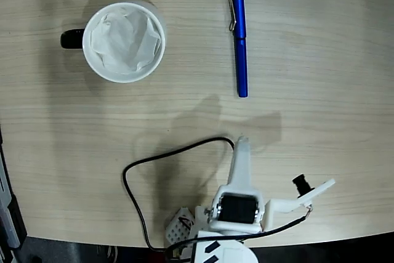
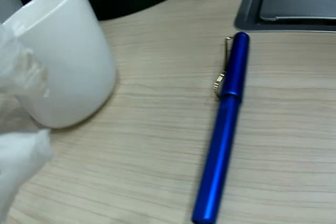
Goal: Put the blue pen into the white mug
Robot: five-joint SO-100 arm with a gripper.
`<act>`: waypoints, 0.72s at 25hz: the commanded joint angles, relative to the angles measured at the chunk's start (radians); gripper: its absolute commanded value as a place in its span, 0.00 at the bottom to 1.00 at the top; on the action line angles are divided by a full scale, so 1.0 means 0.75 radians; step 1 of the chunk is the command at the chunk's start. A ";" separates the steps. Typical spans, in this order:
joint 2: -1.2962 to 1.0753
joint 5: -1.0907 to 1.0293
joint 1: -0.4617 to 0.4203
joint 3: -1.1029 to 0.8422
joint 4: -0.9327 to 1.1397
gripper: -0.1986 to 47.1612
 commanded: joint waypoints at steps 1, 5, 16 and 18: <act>-0.196 -0.164 0.047 -0.194 0.014 0.11; -0.466 -0.554 0.065 -0.393 0.010 0.11; -1.194 -1.276 0.057 -1.055 0.008 0.12; -1.331 -1.372 0.055 -1.182 0.014 0.15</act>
